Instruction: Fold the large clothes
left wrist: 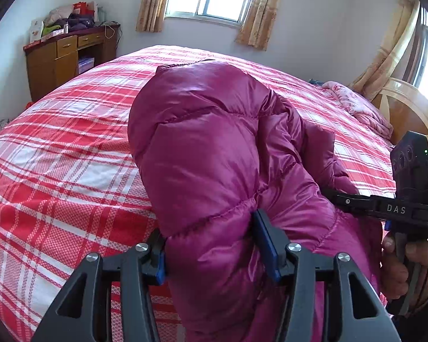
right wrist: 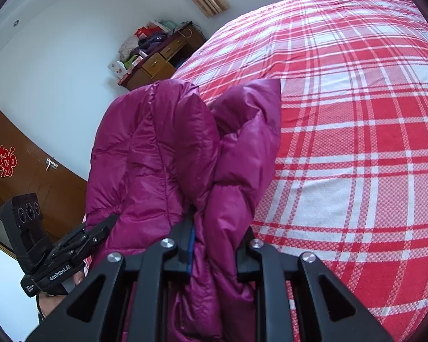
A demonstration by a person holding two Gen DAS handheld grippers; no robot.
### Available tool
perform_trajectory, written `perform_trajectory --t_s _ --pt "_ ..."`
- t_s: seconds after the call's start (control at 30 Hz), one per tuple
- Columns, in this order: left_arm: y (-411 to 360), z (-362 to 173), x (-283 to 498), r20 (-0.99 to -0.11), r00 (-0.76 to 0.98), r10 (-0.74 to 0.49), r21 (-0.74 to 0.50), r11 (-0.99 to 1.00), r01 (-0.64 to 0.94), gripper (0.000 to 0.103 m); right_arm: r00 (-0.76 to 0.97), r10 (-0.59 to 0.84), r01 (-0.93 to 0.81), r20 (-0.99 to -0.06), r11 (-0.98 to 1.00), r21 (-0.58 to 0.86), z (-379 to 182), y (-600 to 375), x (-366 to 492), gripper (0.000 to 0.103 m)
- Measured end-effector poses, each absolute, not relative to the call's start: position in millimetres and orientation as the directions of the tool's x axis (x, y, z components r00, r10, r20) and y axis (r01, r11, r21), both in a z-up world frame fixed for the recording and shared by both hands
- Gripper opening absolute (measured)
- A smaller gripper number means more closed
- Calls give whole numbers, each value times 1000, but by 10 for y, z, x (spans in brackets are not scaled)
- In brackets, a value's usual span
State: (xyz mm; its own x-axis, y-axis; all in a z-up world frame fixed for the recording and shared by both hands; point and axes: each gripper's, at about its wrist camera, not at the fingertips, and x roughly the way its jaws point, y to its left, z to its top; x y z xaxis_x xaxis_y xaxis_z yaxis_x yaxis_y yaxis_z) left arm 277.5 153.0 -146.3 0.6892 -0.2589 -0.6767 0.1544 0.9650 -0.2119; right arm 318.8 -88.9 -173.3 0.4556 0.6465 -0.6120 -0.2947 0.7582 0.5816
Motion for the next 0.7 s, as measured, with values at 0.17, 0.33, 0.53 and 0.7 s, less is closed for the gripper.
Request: perform_trajectory --t_s 0.17,0.33,0.53,0.7 --pt "1517 -1519 2787 -683 693 -231 -190 972 138 65 456 627 -293 -631 775 560 -1732 -815 3235 22" --pt "1523 -1538 2793 -682 701 -209 -180 977 115 74 463 605 -298 -648 795 529 -1764 -761 3217 24" --pt "1560 -1569 2799 -683 705 -191 -187 979 85 82 483 571 -303 -664 820 485 -1756 -678 3207 27" --pt "1588 -1589 2811 -685 703 -193 -198 977 76 86 489 554 -296 -673 832 470 -1768 -657 3192 30"
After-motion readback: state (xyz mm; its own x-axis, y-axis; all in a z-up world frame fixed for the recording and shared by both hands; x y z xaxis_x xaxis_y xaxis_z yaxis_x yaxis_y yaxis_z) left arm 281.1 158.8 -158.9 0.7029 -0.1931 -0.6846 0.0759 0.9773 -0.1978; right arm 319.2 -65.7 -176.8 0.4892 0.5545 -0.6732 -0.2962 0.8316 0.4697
